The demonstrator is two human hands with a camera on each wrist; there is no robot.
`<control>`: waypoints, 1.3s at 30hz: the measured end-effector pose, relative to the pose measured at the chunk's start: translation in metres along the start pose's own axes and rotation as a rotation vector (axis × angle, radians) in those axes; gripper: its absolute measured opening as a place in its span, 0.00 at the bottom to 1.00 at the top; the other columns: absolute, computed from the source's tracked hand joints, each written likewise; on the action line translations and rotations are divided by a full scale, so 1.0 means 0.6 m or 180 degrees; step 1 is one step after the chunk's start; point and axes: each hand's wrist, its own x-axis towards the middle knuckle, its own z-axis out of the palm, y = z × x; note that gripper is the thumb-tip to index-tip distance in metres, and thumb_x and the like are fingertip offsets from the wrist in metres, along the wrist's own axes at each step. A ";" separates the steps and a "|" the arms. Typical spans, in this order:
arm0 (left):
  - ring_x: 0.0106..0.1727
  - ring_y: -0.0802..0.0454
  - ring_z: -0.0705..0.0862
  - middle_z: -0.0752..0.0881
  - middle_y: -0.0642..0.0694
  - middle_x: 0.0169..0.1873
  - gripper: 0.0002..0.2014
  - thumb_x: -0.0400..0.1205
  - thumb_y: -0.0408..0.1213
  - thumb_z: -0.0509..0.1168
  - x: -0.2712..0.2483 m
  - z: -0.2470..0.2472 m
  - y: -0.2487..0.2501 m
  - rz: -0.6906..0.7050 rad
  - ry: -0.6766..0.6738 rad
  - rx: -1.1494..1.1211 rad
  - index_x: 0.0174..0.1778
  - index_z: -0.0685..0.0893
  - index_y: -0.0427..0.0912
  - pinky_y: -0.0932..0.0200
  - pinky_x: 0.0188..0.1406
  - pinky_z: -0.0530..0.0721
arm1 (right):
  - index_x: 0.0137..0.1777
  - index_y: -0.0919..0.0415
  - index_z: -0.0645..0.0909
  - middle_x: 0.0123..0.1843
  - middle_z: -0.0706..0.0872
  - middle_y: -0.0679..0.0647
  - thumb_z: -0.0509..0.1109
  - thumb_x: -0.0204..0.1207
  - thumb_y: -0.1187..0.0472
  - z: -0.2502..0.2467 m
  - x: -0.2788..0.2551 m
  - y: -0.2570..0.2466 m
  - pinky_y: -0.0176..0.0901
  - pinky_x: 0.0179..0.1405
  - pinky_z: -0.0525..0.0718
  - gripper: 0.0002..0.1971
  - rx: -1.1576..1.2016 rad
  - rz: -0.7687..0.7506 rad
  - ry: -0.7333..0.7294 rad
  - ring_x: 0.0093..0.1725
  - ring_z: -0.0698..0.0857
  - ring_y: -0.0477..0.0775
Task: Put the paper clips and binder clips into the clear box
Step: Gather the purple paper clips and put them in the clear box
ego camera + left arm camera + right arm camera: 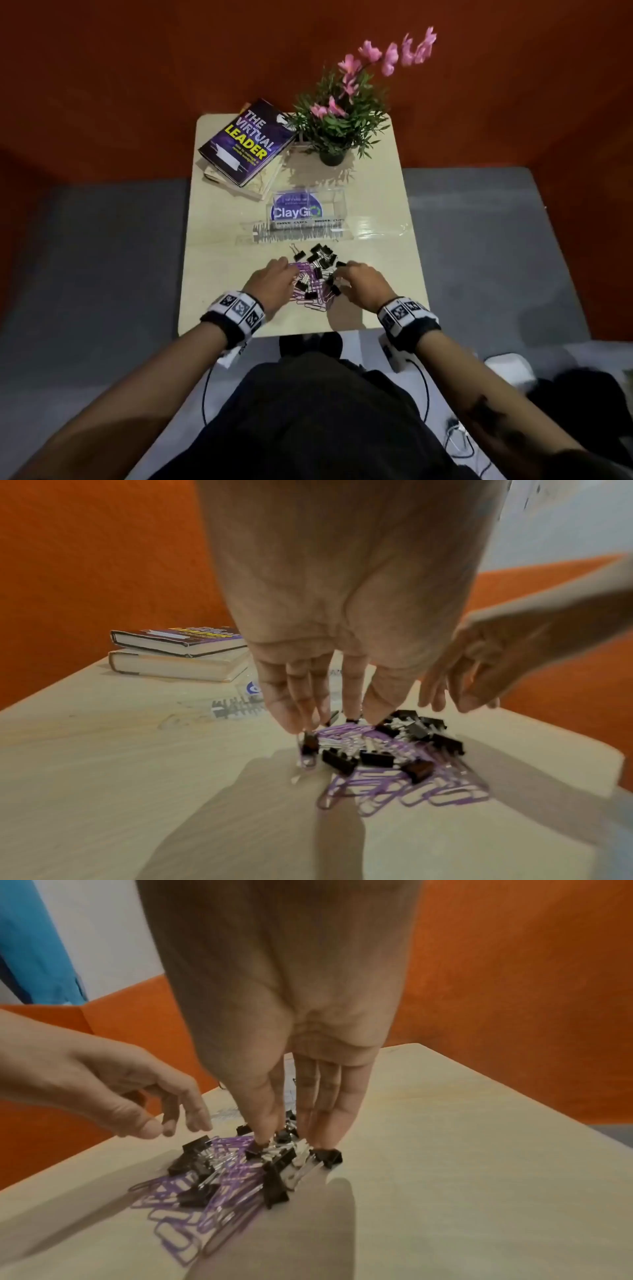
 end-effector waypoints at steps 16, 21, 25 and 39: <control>0.54 0.39 0.75 0.77 0.39 0.61 0.25 0.77 0.25 0.61 0.061 -0.003 -0.024 -0.0103 0.0590 0.0063 0.72 0.72 0.42 0.44 0.45 0.81 | 0.70 0.59 0.78 0.65 0.77 0.62 0.70 0.74 0.69 -0.002 0.087 0.038 0.54 0.37 0.83 0.23 -0.0266 -0.0128 0.0447 0.64 0.73 0.66; 0.49 0.39 0.78 0.80 0.41 0.52 0.16 0.76 0.27 0.65 0.015 0.023 -0.039 0.0167 0.0666 0.0204 0.60 0.79 0.38 0.44 0.41 0.81 | 0.65 0.58 0.81 0.59 0.81 0.62 0.73 0.75 0.64 0.023 0.057 0.018 0.52 0.35 0.84 0.17 -0.0276 -0.0652 0.0636 0.58 0.78 0.64; 0.52 0.39 0.78 0.82 0.41 0.57 0.22 0.76 0.30 0.66 -0.015 0.042 -0.054 0.0036 0.0597 0.0419 0.68 0.75 0.38 0.45 0.43 0.82 | 0.65 0.54 0.80 0.57 0.83 0.59 0.73 0.76 0.61 0.045 0.050 0.011 0.52 0.40 0.83 0.17 -0.0364 -0.0732 0.0488 0.55 0.78 0.62; 0.56 0.38 0.78 0.80 0.39 0.64 0.25 0.76 0.34 0.68 -0.039 0.042 -0.056 -0.0033 0.0495 0.0810 0.70 0.75 0.41 0.43 0.46 0.80 | 0.59 0.54 0.83 0.54 0.81 0.58 0.71 0.76 0.64 0.036 0.032 0.020 0.45 0.34 0.77 0.13 -0.0367 -0.0664 0.0583 0.53 0.77 0.60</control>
